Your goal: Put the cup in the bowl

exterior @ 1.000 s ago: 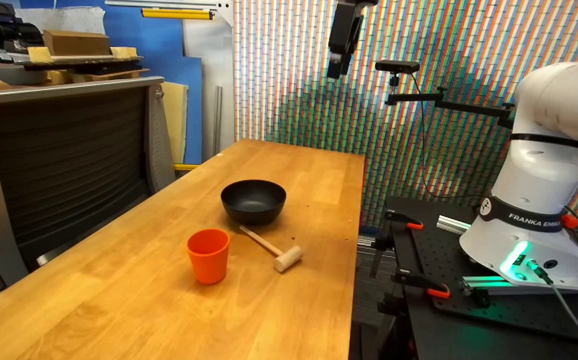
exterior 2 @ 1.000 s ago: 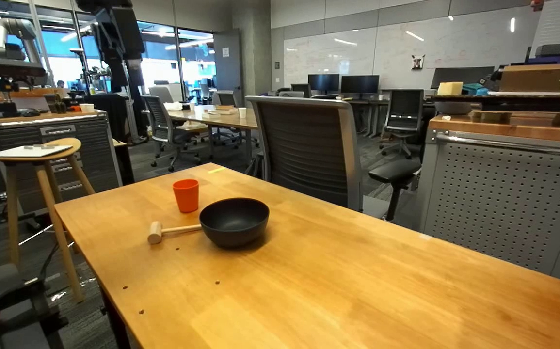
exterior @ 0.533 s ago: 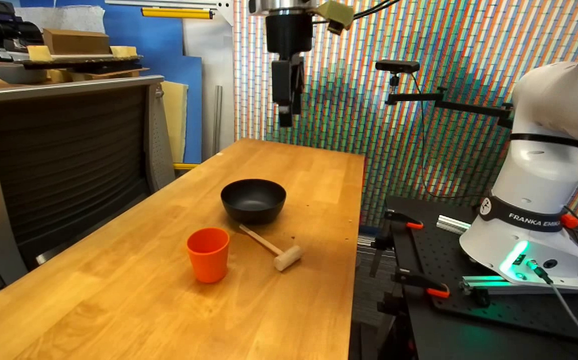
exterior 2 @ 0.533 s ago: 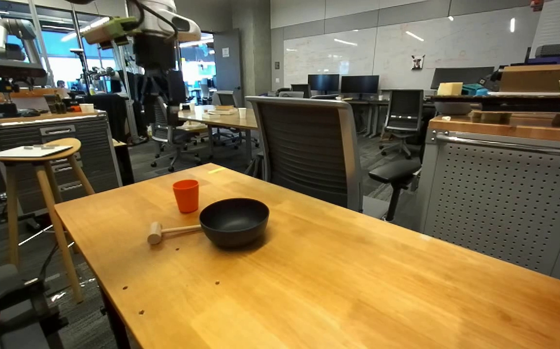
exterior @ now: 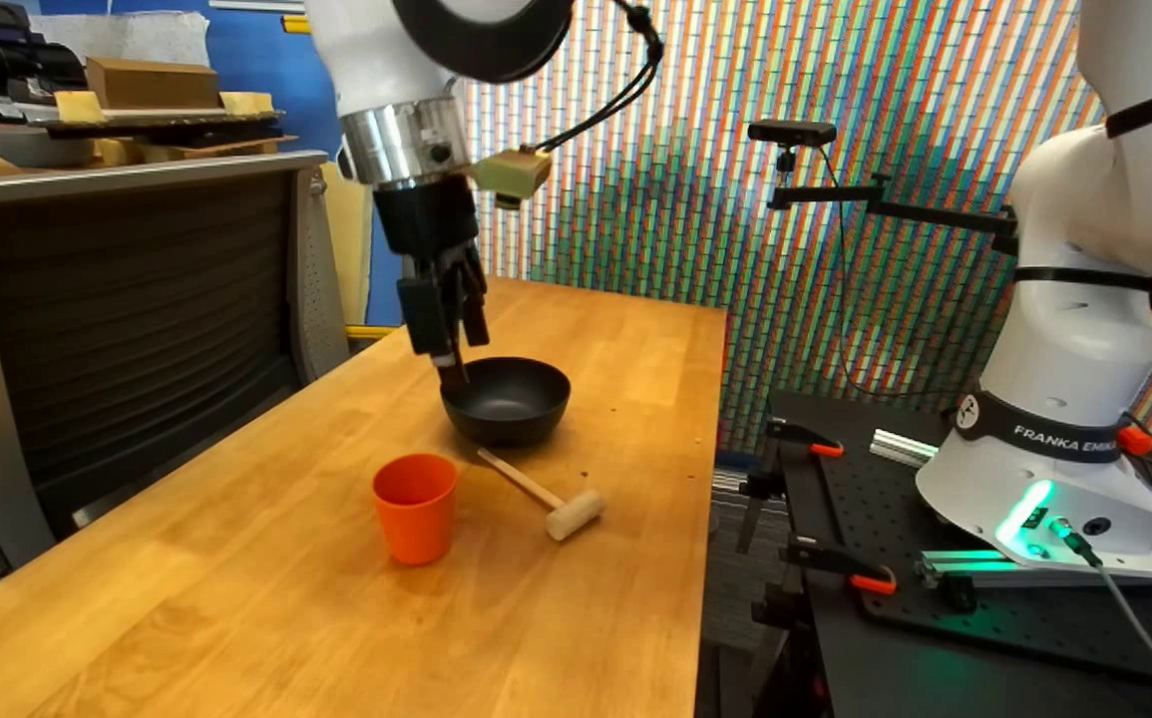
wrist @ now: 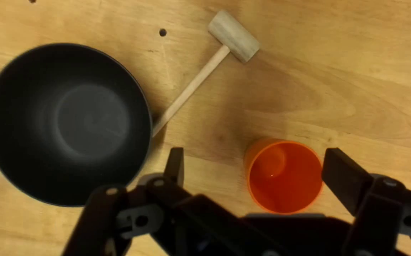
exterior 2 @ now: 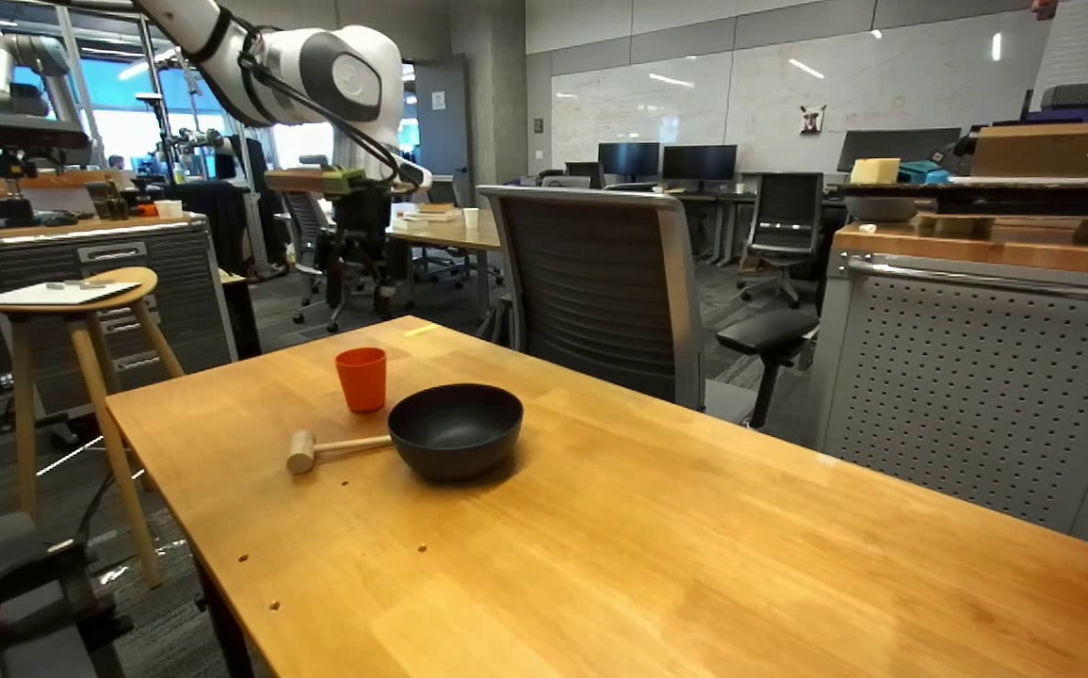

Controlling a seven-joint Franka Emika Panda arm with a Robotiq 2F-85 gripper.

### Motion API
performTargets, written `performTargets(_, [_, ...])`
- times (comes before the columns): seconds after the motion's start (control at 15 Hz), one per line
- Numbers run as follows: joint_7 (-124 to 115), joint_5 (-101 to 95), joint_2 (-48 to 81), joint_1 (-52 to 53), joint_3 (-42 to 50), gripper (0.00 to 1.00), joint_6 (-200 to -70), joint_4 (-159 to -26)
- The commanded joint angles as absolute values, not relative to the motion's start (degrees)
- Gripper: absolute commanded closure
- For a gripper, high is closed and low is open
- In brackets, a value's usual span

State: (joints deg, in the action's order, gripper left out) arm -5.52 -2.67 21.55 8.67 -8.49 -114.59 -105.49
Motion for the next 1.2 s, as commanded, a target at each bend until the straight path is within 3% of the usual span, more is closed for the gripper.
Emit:
performTargets(0.0, [-3.97, -4.58, 33.81, 10.82, -7.5, 0.0, -109.04, -91.84])
performTargets(0.47, [-3.18, -4.28, 43.77, 11.39, -6.31, 0.0, -104.59, -82.32])
performTargets(0.53, [-3.63, -4.37, 44.57, 11.56, -6.09, 0.25, -104.87, -81.55])
performTargets(0.67, [-4.09, -4.16, 45.92, 11.72, -5.96, 0.34, -105.01, -80.15])
performTargets(1.13, [-3.4, -1.45, 46.32, 10.63, -6.87, 0.89, -105.85, -80.7])
